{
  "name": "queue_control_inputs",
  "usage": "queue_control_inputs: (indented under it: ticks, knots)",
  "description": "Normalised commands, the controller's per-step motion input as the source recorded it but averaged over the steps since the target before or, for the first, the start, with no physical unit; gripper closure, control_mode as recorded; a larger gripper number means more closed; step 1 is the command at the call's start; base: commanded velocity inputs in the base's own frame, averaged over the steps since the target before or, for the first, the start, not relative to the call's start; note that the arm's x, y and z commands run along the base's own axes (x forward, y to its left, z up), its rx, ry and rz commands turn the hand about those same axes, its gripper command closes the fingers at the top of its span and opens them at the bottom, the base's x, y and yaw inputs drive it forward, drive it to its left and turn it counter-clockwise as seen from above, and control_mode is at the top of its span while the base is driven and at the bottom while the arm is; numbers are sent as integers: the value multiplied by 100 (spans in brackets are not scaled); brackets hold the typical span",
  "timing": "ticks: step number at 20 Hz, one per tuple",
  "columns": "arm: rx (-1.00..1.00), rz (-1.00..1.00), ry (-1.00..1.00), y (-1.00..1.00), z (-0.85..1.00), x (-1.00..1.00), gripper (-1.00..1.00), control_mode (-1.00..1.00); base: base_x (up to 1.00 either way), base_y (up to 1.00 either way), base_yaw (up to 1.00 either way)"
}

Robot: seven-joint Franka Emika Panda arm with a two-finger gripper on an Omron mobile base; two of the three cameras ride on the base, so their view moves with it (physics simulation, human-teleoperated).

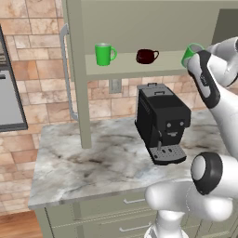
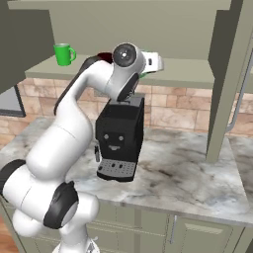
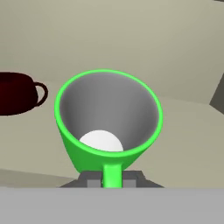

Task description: Pick the mug on the counter and place it in the cabinet with the handle facing the right, like the mugs already inside.

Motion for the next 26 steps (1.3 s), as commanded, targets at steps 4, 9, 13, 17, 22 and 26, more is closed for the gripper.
queue_control_inputs:
  ticks: [4,9,13,17,22,26]
  knots:
    - [0,6,4,0,-2,40,100,-100,0,0,0]
    - [0,7,7,0,-5,39,100,-100,0,0,0]
    - [0,8,8,0,-6,35,100,-100,0,0,0]
    - [0,8,8,0,-7,34,100,-100,0,0,0]
    - [0,7,5,0,-8,30,100,-100,0,0,0]
    - [0,7,0,0,-11,25,100,-100,0,0,0]
